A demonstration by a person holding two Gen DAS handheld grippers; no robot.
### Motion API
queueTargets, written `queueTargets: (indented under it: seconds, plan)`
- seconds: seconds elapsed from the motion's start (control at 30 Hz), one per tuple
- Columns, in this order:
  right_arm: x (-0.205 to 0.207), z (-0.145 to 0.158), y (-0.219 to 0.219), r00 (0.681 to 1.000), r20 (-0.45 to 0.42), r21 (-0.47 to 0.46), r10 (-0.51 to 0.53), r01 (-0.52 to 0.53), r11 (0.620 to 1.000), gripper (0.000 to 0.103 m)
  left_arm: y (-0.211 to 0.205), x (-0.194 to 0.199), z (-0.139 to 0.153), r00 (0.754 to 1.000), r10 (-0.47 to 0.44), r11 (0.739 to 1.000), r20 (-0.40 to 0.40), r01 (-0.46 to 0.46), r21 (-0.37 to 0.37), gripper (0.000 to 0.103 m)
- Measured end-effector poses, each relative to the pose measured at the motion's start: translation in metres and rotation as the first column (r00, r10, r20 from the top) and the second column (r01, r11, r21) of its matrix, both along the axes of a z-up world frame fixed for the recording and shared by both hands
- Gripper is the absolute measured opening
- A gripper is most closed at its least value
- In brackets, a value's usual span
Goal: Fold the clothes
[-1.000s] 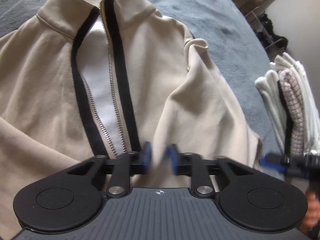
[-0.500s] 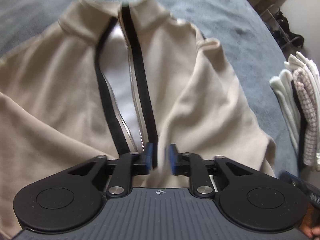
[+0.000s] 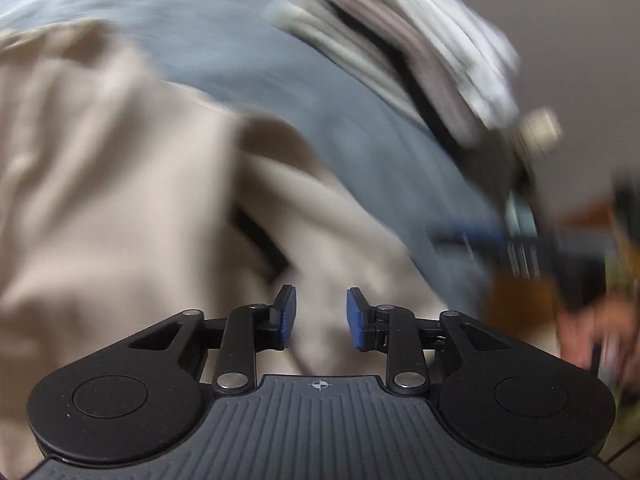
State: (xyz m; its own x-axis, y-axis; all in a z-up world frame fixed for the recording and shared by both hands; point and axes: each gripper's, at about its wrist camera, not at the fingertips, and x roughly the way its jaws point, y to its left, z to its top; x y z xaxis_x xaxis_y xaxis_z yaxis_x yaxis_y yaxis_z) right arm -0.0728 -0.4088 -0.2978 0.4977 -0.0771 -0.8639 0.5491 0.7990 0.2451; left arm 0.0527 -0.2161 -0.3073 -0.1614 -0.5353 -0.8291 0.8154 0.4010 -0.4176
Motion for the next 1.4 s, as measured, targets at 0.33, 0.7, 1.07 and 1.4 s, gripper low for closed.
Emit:
queueTargets:
  seconds: [0.33,0.7,1.07,1.4]
  plan:
    - [0.077,-0.051,-0.014,0.959,0.104,0.094,0.263,-0.273,0.957,0.021,-0.016,-0.057,-0.031,0.969,-0.152,0.983,0.195,0.128,0.131,0.029]
    - [0.079,-0.038,0.008,0.938,0.010,-0.181,0.346,-0.339,0.923,0.004,-0.008,-0.060,-0.038,0.972,-0.151,0.977,0.181,0.118,0.180,0.029]
    - [0.139,-0.047,0.015,0.832,0.107,-0.209,0.545,-0.517,0.830,0.007,-0.006,-0.060,-0.045,0.975,-0.125,0.981,0.185,0.093,0.172,0.029]
    - [0.130,-0.049,0.064,0.739,0.003,-0.539,0.674,-0.567,0.624,0.025,-0.010,-0.056,-0.050,0.976,-0.116,0.982,0.185,0.086,0.166,0.029]
